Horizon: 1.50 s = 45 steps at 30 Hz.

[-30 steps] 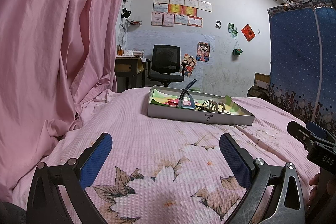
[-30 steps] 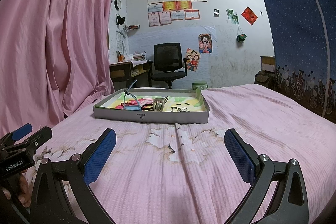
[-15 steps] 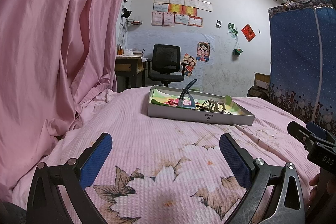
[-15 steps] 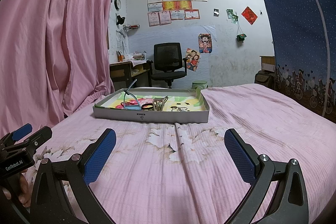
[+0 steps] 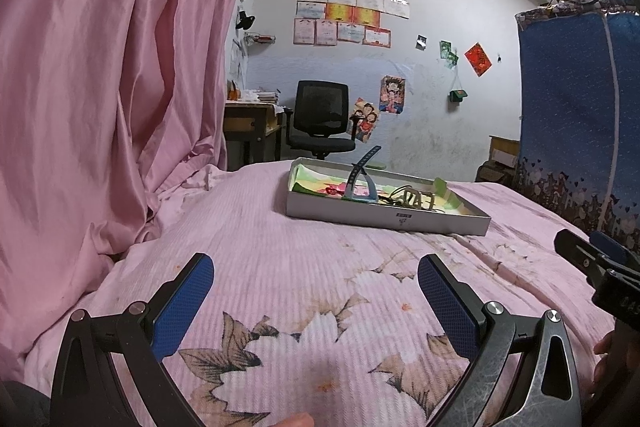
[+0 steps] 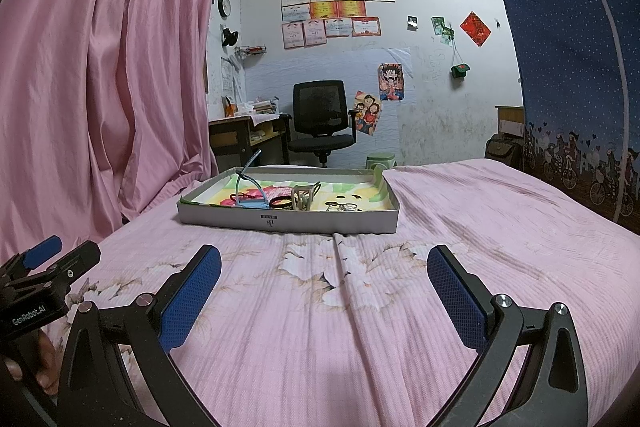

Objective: Organize jewelry

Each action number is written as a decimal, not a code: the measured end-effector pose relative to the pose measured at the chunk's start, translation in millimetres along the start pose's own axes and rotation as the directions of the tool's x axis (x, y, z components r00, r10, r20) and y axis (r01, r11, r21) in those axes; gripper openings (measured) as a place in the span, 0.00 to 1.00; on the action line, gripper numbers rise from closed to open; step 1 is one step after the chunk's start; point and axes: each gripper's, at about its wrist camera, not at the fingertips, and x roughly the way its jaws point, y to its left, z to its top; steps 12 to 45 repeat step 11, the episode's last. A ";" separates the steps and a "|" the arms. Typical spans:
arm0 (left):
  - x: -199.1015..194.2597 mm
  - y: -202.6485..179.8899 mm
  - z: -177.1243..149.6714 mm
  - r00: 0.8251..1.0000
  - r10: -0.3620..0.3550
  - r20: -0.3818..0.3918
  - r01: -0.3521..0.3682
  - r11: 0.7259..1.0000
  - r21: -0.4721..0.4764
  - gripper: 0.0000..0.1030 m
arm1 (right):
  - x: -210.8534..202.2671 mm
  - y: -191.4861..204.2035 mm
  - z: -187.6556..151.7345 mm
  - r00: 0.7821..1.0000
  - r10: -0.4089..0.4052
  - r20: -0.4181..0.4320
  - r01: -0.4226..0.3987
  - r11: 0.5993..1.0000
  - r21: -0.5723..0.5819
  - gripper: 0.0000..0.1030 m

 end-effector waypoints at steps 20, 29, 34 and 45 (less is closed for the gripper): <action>3.9 -0.3 -2.2 1.000 0.019 -0.013 -0.019 1.000 0.010 1.00 | 0.2 0.9 0.1 1.000 0.000 0.000 0.000 1.000 0.000 0.98; 3.9 -0.3 -2.2 1.000 0.019 -0.013 -0.019 1.000 0.010 1.00 | 0.2 0.9 0.1 1.000 0.000 0.000 0.000 1.000 0.000 0.98; 3.9 -0.3 -2.2 1.000 0.019 -0.013 -0.019 1.000 0.010 1.00 | 0.2 0.9 0.1 1.000 0.000 0.000 0.000 1.000 0.000 0.98; 3.9 -0.3 -2.2 1.000 0.019 -0.013 -0.019 1.000 0.010 1.00 | 0.2 0.9 0.1 1.000 0.000 0.000 0.000 1.000 0.000 0.98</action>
